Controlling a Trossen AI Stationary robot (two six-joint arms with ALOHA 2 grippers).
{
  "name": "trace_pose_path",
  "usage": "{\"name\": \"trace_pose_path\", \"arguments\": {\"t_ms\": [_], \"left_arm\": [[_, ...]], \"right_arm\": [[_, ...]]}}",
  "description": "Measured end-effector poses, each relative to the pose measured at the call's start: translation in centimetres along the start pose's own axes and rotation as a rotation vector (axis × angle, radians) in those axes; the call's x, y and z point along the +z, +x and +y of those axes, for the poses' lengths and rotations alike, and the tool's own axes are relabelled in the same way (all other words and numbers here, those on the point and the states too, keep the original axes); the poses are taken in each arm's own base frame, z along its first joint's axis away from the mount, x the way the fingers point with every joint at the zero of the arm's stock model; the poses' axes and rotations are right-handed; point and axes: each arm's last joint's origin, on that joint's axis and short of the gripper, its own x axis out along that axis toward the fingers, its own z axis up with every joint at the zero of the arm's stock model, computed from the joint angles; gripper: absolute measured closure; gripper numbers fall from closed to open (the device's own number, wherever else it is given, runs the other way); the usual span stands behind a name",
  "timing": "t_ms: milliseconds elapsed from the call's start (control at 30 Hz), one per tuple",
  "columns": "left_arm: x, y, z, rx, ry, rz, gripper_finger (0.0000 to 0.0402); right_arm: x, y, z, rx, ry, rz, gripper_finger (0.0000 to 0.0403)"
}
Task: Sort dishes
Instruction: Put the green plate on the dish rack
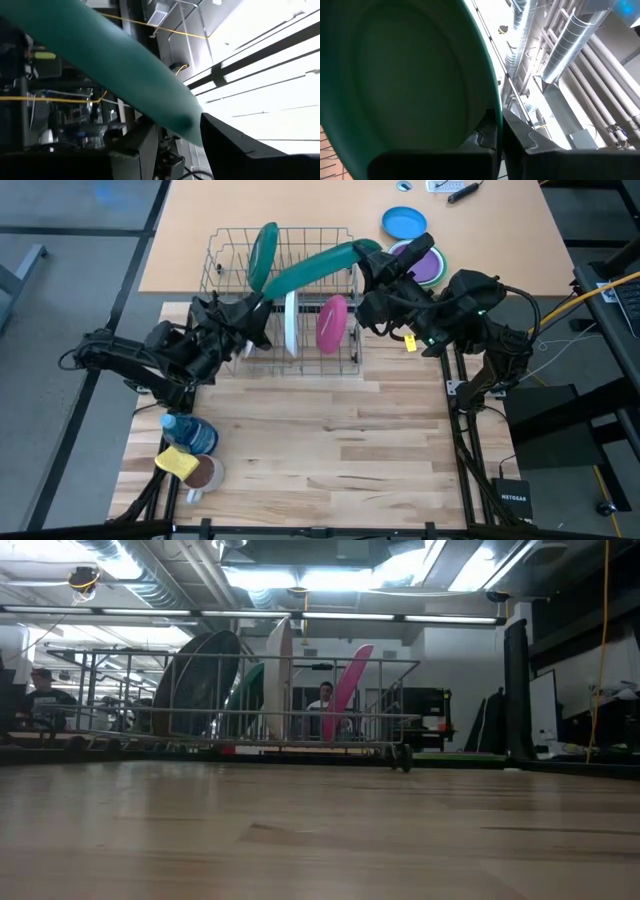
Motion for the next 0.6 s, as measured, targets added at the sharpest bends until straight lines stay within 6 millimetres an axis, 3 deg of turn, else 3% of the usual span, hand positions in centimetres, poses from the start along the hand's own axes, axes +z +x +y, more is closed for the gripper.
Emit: {"name": "trace_pose_path", "arguments": {"t_ms": [267, 600], "left_arm": [[1.1, 0.7, -0.1, -0.038, 0.067, -0.055, 0.0263], [2.1, 1.4, 0.1, -0.041, 0.121, -0.105, 0.0263]], "right_arm": [[0.3, 0.2, 0.3, 0.003, 0.000, -0.036, 0.0392], [1.5, 1.1, 2.5, 0.046, -0.050, -0.045, 0.0389]]}}
